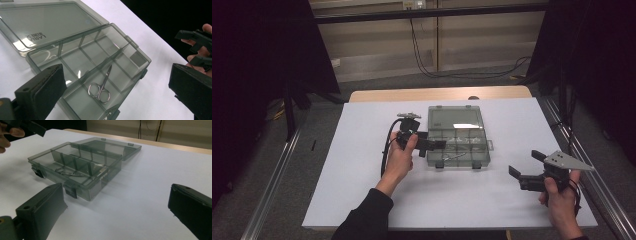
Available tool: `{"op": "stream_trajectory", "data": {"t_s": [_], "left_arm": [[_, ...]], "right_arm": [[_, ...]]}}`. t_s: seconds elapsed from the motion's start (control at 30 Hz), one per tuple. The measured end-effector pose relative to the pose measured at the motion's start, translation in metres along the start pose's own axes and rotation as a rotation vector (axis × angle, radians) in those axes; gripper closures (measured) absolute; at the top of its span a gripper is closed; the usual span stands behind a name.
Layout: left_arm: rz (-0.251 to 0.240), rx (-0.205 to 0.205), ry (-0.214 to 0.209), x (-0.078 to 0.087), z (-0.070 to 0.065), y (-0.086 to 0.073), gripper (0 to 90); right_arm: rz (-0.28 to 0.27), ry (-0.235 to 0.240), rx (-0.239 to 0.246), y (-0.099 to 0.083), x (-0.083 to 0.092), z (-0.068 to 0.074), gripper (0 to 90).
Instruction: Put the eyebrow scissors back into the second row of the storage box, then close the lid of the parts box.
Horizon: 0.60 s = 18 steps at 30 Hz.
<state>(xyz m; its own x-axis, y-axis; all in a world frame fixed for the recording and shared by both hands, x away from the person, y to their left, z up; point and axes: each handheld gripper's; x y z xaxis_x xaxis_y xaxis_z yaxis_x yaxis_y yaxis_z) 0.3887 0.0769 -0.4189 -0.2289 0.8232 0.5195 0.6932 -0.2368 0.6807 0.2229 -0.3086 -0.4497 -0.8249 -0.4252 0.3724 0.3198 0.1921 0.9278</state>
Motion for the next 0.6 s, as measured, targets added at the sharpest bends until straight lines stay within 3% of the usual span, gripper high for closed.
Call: {"op": "stream_trajectory", "data": {"t_s": [0.23,0.37,0.43,0.5,0.6], "left_arm": [[-0.012,0.005,0.022,0.001,0.003,0.004,0.9],[-0.034,0.012,0.027,0.0,0.005,0.008,1.5],[-0.038,0.016,0.042,0.0,0.006,0.011,1.7],[-0.057,0.028,0.071,0.0,0.007,0.013,2.0],[-0.059,0.025,0.081,-0.002,0.006,0.017,2.1]], "right_arm": [[-0.014,0.052,-0.027,0.031,-0.019,-0.01,0.0],[-0.007,0.066,0.005,0.048,-0.031,-0.011,0.0],[-0.003,0.067,0.021,0.054,-0.037,-0.01,0.0],[-0.003,0.071,0.015,0.058,-0.042,-0.01,0.0],[-0.002,0.073,0.003,0.06,-0.053,-0.009,0.0]]}}
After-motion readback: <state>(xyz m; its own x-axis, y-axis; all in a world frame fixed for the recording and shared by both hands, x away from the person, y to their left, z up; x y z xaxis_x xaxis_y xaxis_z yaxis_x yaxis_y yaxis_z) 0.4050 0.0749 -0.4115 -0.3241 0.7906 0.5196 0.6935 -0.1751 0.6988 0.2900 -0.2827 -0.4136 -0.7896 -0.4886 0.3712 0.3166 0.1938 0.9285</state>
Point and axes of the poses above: each handheld gripper's, and its own axes: x roughly backward along the jaws, y roughly out of its top, z roughly to its left, and after that the axes turned 5 degrees about x, right-handed
